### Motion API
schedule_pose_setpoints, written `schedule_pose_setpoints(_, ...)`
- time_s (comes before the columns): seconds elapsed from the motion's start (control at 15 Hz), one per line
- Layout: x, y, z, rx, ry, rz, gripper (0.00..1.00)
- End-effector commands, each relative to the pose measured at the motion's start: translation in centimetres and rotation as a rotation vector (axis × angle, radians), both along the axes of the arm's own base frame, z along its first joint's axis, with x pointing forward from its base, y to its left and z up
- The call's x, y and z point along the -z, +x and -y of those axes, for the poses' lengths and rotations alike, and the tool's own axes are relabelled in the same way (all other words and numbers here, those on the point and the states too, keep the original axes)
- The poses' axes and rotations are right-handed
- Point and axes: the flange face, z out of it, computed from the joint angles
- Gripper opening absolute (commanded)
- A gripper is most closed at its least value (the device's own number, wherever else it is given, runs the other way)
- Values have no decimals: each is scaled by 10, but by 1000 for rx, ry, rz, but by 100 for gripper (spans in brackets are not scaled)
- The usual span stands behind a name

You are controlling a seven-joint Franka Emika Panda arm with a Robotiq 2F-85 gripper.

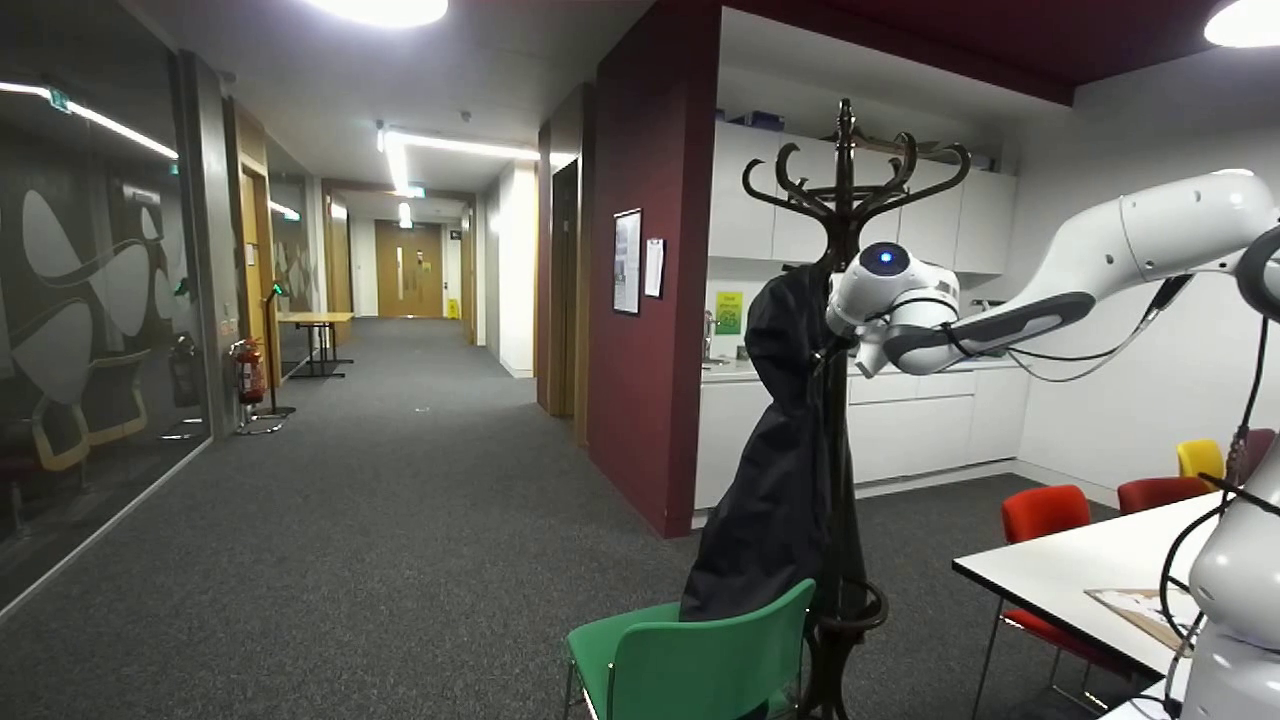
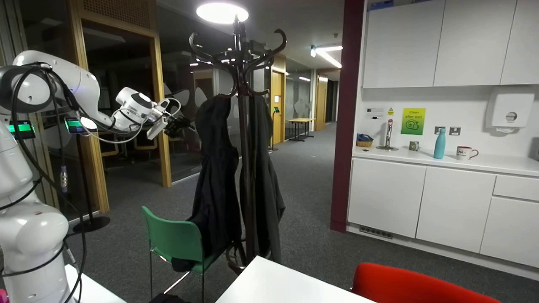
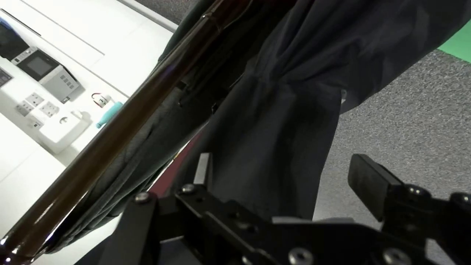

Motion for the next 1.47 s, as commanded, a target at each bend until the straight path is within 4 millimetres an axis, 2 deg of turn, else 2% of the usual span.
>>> schedule_pose_setpoints(0.0, -1, 0, 0, 0, 0, -1, 100)
schedule_pose_setpoints(0.2, -5, 4, 8, 139, 33, 125, 100)
schedule_pose_setpoints(0.53, -3, 24, 6, 283, 50, 356, 100)
schedule_pose_setpoints(0.73, 6, 39, 1, 347, 45, 465, 100)
schedule_pose_setpoints(1.07, 18, 64, -16, 397, 60, 549, 100)
schedule_pose_setpoints(1.4, 4, 74, -44, 378, 99, 627, 100)
